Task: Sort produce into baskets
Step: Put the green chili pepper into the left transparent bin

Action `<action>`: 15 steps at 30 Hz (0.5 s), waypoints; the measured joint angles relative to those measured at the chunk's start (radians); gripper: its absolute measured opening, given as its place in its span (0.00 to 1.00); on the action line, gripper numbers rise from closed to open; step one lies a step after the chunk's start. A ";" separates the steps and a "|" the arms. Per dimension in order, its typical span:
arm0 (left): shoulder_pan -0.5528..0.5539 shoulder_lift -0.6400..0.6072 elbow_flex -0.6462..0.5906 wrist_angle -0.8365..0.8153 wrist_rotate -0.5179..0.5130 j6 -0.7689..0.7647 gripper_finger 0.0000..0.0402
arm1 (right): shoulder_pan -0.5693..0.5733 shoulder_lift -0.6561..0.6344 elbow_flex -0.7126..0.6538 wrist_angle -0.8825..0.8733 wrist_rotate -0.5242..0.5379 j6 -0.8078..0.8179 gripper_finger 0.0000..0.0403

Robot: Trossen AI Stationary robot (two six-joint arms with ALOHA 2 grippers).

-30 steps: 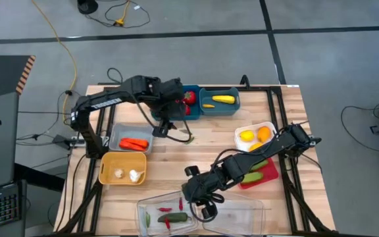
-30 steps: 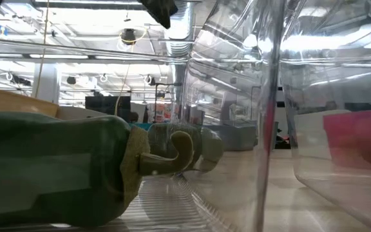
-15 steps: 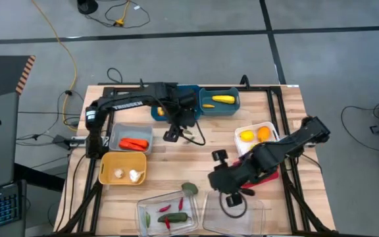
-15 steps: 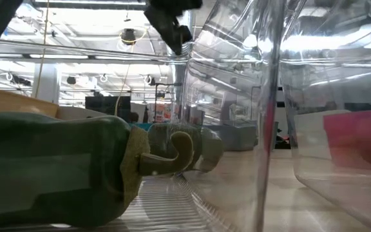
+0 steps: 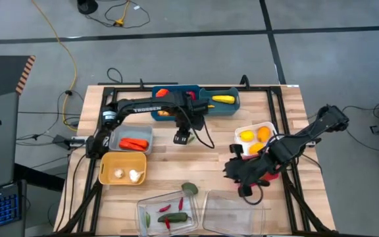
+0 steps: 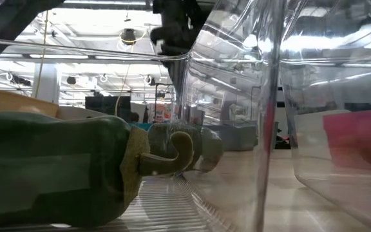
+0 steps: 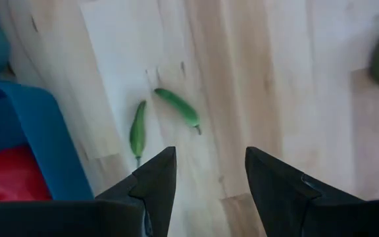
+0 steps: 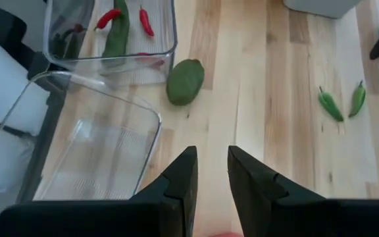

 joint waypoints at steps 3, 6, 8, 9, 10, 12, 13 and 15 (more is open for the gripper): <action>0.002 0.023 0.000 0.006 -0.028 0.032 0.42 | 0.001 -0.057 -0.073 0.036 0.000 0.027 0.28; 0.004 0.039 0.000 0.030 -0.072 0.057 0.42 | 0.001 -0.099 -0.121 0.041 0.011 0.040 0.28; 0.011 0.053 0.000 0.050 -0.075 0.069 0.42 | 0.001 -0.122 -0.142 0.042 0.020 0.042 0.28; 0.015 0.056 0.000 0.056 -0.075 0.070 0.42 | 0.001 -0.134 -0.150 0.046 0.024 0.042 0.28; 0.018 0.063 0.000 0.057 -0.075 0.070 0.42 | 0.001 -0.145 -0.159 0.052 0.034 0.042 0.28; 0.025 0.078 0.000 0.056 -0.084 0.070 0.42 | -0.002 -0.167 -0.180 0.066 0.047 0.034 0.28; 0.029 0.087 0.000 0.054 -0.085 0.069 0.42 | -0.003 -0.175 -0.190 0.072 0.047 0.029 0.28; 0.033 0.111 0.000 0.052 -0.086 0.066 0.42 | -0.010 -0.185 -0.193 0.068 0.047 0.027 0.28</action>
